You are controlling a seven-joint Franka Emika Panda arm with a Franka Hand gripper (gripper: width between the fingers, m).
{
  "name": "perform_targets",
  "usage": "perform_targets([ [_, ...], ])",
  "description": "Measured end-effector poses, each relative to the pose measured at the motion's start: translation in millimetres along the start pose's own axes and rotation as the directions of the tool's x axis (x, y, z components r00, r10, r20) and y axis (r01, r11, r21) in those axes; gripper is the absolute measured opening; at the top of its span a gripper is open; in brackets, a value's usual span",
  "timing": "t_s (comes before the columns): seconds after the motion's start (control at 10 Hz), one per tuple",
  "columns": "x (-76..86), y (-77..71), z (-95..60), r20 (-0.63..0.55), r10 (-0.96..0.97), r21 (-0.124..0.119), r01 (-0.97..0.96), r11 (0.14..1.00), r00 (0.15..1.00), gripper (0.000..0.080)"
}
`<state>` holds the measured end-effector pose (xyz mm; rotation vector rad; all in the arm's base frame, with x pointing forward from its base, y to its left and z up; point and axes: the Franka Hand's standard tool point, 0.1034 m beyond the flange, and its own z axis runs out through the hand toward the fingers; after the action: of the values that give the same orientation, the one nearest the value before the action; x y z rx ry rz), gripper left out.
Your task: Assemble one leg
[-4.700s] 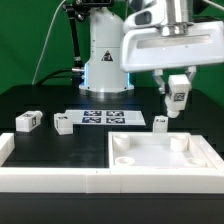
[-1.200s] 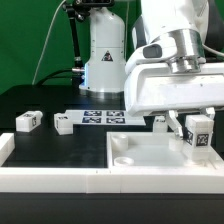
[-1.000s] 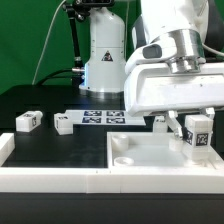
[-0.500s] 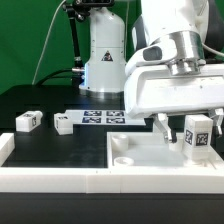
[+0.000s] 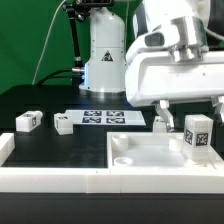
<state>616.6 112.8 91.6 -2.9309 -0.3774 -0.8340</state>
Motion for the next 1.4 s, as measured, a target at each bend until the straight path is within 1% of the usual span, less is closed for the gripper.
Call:
perform_targets([
  [0.1, 1.7, 0.6, -2.2, 0.021, 0.001, 0.005, -0.001, 1.0, 1.0, 0.0649],
  [0.2, 1.0, 0.0, -1.5, 0.02, 0.0, 0.006, 0.0, 1.0, 1.0, 0.0649],
  [0.3, -6.3, -7.6, 0.9, 0.119, 0.0, 0.035, -0.004, 0.999, 0.993, 0.0649],
  [0.4, -6.2, -14.1, -1.0, 0.238, 0.001, 0.067, -0.018, 0.998, 0.971, 0.0649],
  [0.5, -4.4, -14.1, 0.1, 0.328, -0.001, 0.088, -0.029, 0.996, 0.945, 0.0649],
  [0.7, -1.5, -11.5, 1.3, 0.511, -0.02, 0.131, -0.055, 0.99, 0.859, 0.0649],
  [0.8, 1.7, -11.0, 3.4, 0.543, -0.025, 0.141, -0.062, 0.988, 0.839, 0.0649],
  [0.9, 1.7, -10.6, 2.5, 0.584, -0.036, 0.149, -0.064, 0.987, 0.811, 0.0649],
  [1.0, 9.5, -7.1, 3.5, 0.562, -0.027, 0.141, -0.063, 0.988, 0.827, 0.0649],
  [1.1, 15.8, -3.9, 4.9, 0.523, -0.015, 0.127, -0.06, 0.99, 0.852, 0.0649],
  [1.4, 15.5, -0.7, 8.5, 0.479, -0.032, 0.127, -0.033, 0.991, 0.877, 0.0649],
])
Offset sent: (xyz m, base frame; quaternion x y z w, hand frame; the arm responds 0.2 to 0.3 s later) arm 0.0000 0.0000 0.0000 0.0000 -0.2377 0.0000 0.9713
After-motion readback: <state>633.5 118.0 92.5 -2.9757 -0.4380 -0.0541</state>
